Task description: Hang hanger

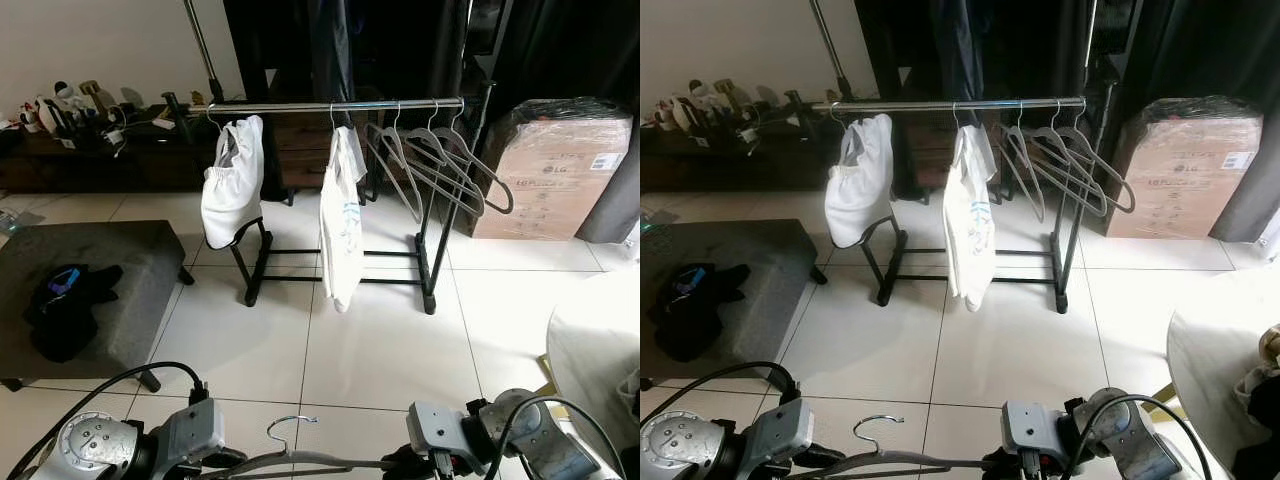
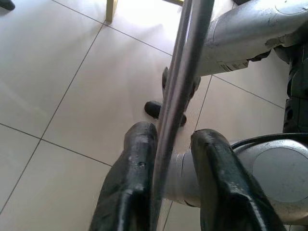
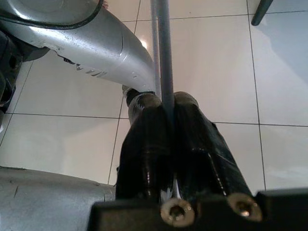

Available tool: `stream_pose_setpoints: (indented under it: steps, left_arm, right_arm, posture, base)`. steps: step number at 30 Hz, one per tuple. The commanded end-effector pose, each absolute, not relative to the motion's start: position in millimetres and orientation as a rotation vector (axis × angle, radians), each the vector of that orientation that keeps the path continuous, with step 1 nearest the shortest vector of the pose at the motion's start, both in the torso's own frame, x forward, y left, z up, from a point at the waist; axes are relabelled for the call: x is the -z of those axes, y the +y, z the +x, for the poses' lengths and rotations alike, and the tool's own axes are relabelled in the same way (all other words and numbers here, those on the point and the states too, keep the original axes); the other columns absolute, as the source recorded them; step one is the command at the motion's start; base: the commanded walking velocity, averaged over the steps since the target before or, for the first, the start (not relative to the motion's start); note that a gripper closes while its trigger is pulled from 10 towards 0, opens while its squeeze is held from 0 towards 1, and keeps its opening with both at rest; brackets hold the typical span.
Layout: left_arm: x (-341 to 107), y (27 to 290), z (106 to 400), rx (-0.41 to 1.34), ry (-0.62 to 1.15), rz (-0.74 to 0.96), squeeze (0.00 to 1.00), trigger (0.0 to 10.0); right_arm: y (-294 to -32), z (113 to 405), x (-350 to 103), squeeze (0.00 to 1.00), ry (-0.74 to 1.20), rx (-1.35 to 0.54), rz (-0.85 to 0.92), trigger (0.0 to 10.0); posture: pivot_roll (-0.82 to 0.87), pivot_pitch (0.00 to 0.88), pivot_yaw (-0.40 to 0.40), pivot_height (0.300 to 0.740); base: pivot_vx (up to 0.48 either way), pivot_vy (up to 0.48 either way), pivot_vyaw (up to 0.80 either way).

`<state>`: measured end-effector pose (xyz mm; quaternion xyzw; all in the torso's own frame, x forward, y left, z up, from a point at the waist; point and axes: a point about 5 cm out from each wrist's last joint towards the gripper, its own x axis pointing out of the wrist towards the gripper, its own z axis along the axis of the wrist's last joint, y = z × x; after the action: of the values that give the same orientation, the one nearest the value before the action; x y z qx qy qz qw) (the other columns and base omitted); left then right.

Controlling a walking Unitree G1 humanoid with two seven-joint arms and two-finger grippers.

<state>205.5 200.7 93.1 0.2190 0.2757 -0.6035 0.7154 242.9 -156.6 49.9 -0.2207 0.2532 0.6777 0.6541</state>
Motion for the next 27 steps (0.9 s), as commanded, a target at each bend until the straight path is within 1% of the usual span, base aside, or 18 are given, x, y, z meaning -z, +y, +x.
stream_pose_setpoints:
  steps: [1, 10, 27]
  left_arm:
    - [-90.3, 204.0, 204.2, 1.335, 0.643, 0.491, 0.00, 0.0]
    - [-83.5, 206.6, 198.3, 1.363, 0.694, 0.523, 0.00, 0.0]
    - [-86.3, 199.7, 204.4, 1.337, 0.637, 0.514, 0.00, 0.0]
  right_arm:
    - [-151.8, 244.9, -55.4, 0.00, 0.545, -1.556, -0.509, 0.0]
    - [-153.0, 247.0, -56.7, 0.00, 0.544, -1.547, -0.510, 0.0]
    - [-154.0, 246.9, -54.5, 0.00, 0.556, -1.541, -0.503, 0.0]
  posture:
    - [-0.03, 0.103, 0.052, 0.740]
    - [-0.03, 0.096, 0.052, 0.740]
    - [-0.03, 0.097, 0.048, 0.740]
  base:
    - [0.000, 0.000, 0.00]
    - [0.000, 0.000, 0.00]
    - [0.000, 0.000, 0.00]
